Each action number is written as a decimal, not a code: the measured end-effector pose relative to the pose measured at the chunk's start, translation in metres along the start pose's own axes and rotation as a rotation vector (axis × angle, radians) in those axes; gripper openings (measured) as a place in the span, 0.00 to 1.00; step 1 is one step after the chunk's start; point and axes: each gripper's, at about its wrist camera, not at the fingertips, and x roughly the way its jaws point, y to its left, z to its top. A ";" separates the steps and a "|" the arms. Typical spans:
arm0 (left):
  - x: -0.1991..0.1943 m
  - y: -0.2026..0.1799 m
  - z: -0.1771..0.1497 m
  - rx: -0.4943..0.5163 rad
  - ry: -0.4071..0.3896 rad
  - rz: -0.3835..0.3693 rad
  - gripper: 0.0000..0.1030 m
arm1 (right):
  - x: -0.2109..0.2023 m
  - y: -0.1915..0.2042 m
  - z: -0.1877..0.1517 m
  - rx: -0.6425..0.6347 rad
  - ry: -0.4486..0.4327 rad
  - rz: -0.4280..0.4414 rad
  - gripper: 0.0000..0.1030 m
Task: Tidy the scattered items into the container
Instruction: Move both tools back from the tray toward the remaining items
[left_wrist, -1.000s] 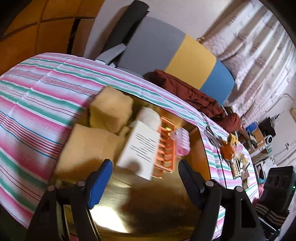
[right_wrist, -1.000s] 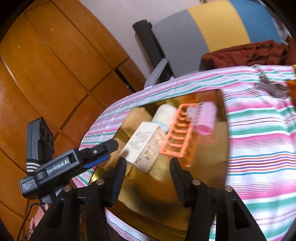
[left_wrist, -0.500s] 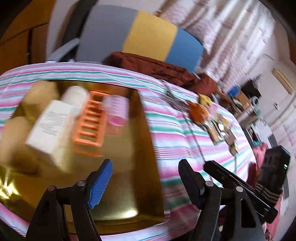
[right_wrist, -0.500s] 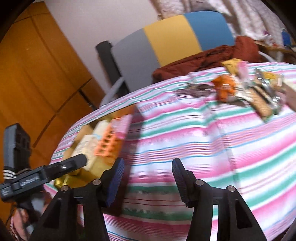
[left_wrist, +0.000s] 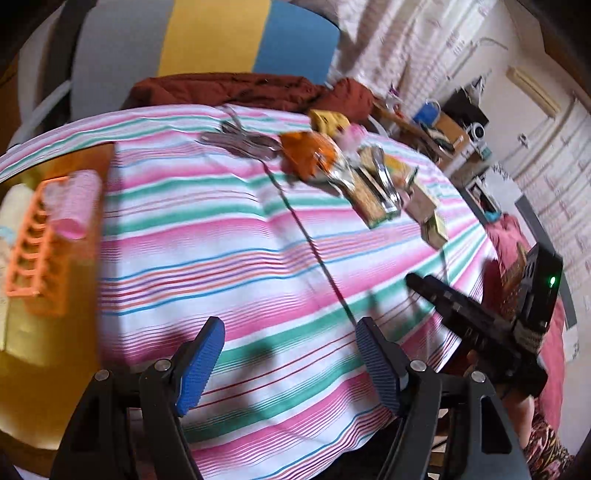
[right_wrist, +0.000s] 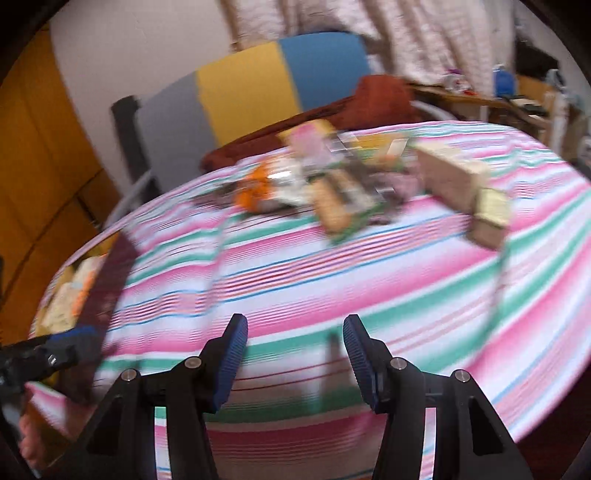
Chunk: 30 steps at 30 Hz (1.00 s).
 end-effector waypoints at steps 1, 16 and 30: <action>0.007 -0.004 0.001 0.009 0.009 0.006 0.72 | -0.001 -0.013 0.002 0.022 -0.012 -0.022 0.54; 0.078 -0.056 0.047 0.009 0.056 -0.019 0.72 | -0.006 -0.109 0.036 0.192 -0.143 -0.174 0.67; 0.151 -0.118 0.116 0.032 0.087 0.004 0.73 | 0.055 -0.144 0.069 0.231 -0.070 -0.256 0.43</action>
